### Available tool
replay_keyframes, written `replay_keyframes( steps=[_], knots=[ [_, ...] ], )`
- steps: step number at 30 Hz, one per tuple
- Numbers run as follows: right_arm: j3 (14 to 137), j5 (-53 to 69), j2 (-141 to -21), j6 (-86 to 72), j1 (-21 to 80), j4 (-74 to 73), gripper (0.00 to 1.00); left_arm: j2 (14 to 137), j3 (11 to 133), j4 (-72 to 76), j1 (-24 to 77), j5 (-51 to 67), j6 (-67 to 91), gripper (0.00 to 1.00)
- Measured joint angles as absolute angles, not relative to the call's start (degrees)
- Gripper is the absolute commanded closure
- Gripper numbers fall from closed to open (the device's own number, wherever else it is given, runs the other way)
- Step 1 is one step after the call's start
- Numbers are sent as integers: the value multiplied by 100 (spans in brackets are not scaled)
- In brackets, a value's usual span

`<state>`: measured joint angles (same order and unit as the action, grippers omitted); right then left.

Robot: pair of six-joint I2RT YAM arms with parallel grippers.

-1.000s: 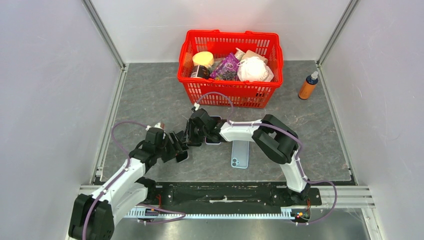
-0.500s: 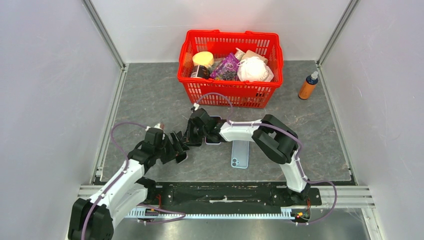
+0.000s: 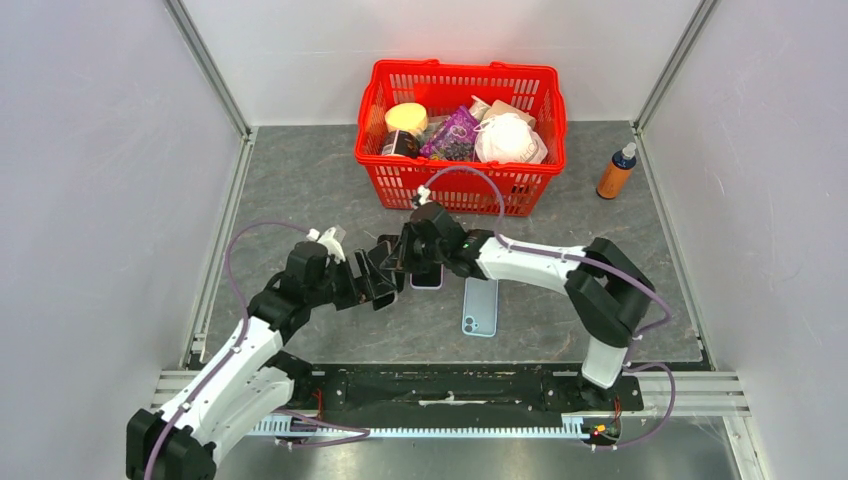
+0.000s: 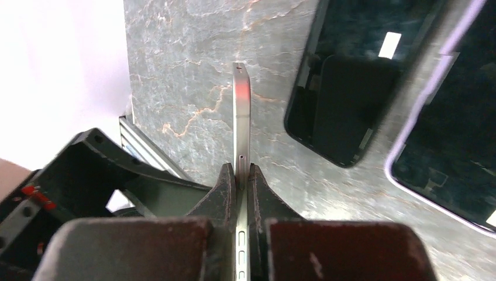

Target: Put the phone into the phone case

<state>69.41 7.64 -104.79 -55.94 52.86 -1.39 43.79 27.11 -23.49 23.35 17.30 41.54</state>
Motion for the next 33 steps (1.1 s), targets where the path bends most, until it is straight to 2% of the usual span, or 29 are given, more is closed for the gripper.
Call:
replay_keyframes(
  steps=[4,9,15,18,26,33],
  knots=[
    [6425,604,-9896,-5546,5030,-340,100,4410,3030,-2198,2473,2023,4143,13],
    [5537,154,-8650,-5435,4648,-1096,100,4818,3417,-1935,2860,1900,4145,24],
    [4582,-408,-6504,-5443,4320,-2053,100,6025,3699,-1605,3837,1201,4152,32],
    [4285,-593,-5808,-5500,4289,-2397,100,6794,4018,-1470,4366,871,4152,40],
    [3627,-657,-5714,-5673,4289,-2471,100,8202,4300,-663,4978,644,4305,70],
    [3317,-746,-5828,-5699,4289,-2220,100,8803,4300,-217,5041,659,4451,79]
  ],
)
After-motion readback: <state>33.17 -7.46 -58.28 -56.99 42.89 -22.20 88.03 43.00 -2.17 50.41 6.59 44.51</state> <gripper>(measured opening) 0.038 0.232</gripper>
